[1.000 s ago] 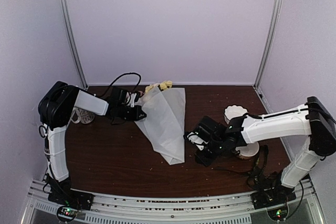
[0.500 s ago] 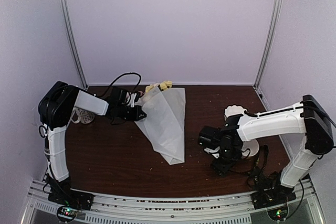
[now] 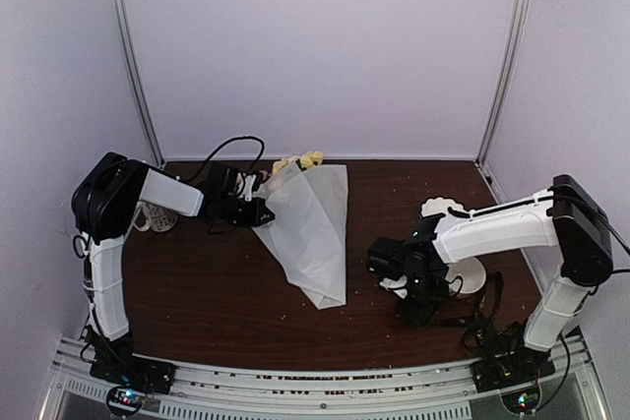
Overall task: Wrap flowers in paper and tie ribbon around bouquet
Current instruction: Pick up the ribbon from the corner of the board, then place the ribbon at the center of the board.
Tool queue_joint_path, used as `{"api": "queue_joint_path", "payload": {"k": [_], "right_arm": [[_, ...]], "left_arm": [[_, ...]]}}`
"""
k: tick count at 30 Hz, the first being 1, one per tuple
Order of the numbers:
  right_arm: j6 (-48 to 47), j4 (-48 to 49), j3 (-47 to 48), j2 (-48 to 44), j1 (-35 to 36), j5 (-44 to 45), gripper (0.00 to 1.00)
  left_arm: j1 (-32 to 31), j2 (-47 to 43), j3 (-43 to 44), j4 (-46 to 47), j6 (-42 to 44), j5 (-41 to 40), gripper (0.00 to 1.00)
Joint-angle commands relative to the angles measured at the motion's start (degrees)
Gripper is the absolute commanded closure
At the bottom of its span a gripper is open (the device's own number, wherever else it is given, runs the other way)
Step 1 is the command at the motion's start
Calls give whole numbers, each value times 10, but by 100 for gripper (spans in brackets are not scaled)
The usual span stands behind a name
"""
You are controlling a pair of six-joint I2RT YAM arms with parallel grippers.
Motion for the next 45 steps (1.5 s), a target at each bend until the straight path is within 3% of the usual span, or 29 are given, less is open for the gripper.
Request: {"api": "queue_joint_path", "payload": {"k": [1,8,11,16,19,22,24,26,31,35,39,40,41,42,43,44,45], "right_arm": [[-41,14,82,-53,4,4,100],[-119,146,259,-263,10,-280,100],[-138,233,324,-369,9,-329,100],[-141,505,247,-561,9,-231,100],[-185,509,227,-591,9,-138,100],[-220,449,232,-560,9,-21,100],[-225,413,236,-528,9,5,100],[-217,381,241,-485,9,-14,100],[-202,325,254,-336,27,-183,100],[-214,328,275,-202,91,-152,100],[-251,274,364,-48,162,-123,98],[-260,258,390,-14,173,-108,94],[-269,236,416,17,181,-92,84],[-273,208,439,41,185,-78,66],[-273,190,457,63,185,-65,42],[-270,180,467,75,184,-49,12],[-268,177,467,80,181,-29,1]], "left_arm": [[8,8,-5,3,8,-6,100],[8,8,-3,-2,9,-6,100],[8,8,-1,-3,11,-4,100],[7,9,-1,-3,11,-5,100],[7,9,-1,-3,12,-5,100],[8,9,-1,-4,13,-4,100],[8,9,0,-5,13,-4,100],[8,9,0,-5,12,-4,100],[8,9,2,-7,13,-4,100],[8,9,1,-8,14,-3,100],[8,9,2,-10,15,-3,100],[8,9,3,-10,14,-3,100],[8,10,2,-10,15,-3,100],[8,10,2,-10,15,-2,100],[8,10,3,-10,16,-2,100],[8,9,3,-11,16,-1,100],[8,10,3,-11,17,-1,100]]}}
